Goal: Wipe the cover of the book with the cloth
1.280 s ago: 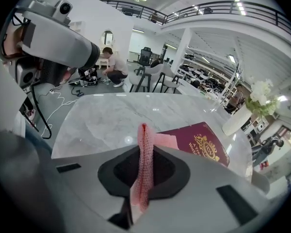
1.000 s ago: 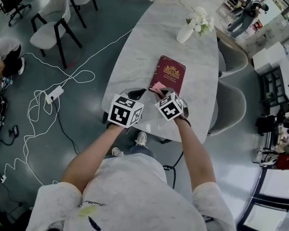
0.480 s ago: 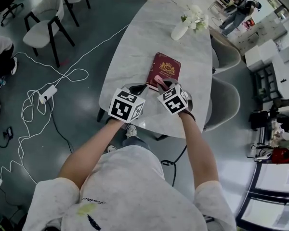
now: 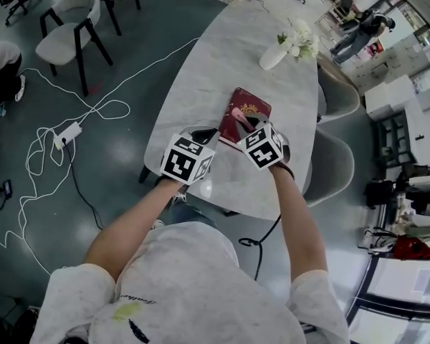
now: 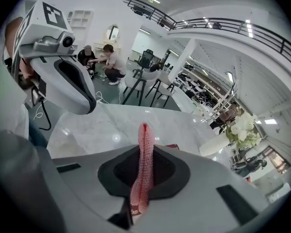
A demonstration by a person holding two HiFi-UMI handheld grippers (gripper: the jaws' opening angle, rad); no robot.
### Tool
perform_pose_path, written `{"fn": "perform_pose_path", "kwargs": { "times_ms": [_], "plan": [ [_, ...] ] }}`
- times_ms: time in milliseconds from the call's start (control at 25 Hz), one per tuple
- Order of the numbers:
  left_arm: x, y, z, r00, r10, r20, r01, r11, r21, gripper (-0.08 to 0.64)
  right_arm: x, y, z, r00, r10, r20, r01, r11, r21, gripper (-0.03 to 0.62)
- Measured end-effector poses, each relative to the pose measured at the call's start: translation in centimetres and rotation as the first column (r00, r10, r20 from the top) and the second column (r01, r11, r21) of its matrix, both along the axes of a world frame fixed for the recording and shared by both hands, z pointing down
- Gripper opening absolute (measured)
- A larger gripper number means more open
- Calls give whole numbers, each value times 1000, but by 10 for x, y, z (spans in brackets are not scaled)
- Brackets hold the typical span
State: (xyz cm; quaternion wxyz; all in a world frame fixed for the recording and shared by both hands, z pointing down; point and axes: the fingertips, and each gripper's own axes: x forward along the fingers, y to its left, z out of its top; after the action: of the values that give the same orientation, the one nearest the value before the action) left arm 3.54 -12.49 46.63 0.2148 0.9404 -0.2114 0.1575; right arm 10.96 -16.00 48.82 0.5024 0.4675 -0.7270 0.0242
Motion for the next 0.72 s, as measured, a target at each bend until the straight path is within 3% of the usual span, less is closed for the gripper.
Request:
{"fn": "perform_pose_path", "kwargs": {
  "times_ms": [720],
  "plan": [
    [39,-64,36,998,-66,7,67,994,-91,6,43,-97,20,994,-102,-31,101,993,-56,20]
  ]
}}
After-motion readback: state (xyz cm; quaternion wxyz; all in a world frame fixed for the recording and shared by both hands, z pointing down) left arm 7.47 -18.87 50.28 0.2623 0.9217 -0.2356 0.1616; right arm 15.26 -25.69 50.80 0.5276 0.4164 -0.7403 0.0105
